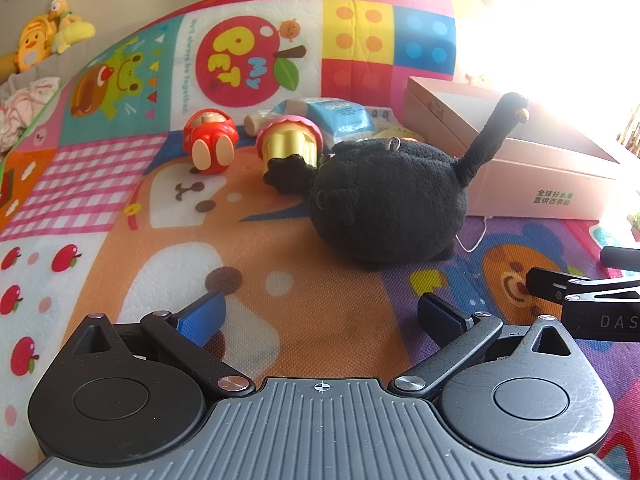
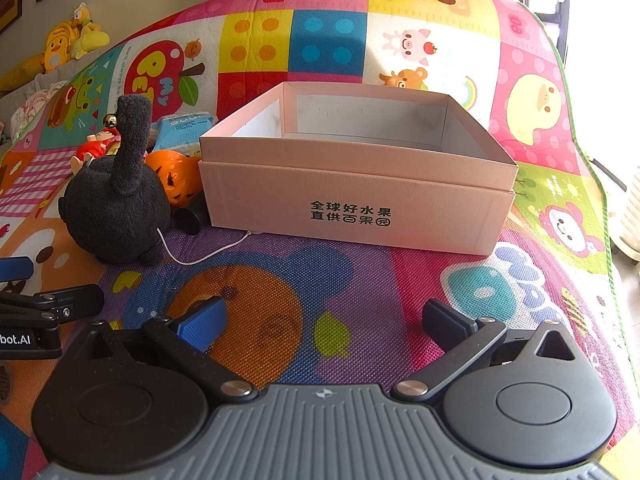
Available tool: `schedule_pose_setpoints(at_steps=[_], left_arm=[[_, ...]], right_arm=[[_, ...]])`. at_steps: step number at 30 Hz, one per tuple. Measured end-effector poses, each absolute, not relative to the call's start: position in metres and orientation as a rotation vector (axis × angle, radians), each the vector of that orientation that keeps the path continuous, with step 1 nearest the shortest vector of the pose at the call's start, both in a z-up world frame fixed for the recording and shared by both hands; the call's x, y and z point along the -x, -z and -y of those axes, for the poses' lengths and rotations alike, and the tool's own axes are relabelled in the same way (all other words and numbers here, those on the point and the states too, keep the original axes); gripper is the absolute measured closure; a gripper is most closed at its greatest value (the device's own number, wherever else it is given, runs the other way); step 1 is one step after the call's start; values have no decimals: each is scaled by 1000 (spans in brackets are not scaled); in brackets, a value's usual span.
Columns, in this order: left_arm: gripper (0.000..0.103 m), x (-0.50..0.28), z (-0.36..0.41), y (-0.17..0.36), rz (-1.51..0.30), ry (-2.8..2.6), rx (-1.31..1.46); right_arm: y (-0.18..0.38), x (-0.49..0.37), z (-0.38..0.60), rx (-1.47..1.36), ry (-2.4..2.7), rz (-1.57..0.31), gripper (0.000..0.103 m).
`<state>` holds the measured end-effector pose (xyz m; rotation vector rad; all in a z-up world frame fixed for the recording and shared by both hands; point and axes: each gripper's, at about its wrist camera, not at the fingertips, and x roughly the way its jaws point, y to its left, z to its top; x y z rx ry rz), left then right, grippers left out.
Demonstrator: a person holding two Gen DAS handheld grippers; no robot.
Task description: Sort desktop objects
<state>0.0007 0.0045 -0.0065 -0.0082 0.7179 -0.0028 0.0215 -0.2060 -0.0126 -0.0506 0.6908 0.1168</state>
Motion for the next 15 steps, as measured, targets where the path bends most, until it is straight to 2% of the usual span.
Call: schedule_pose_setpoints(at_steps=[15], left_arm=[[0, -1, -6, 10, -717, 3, 8]], right_arm=[[13, -21, 206, 51, -116, -691, 0]])
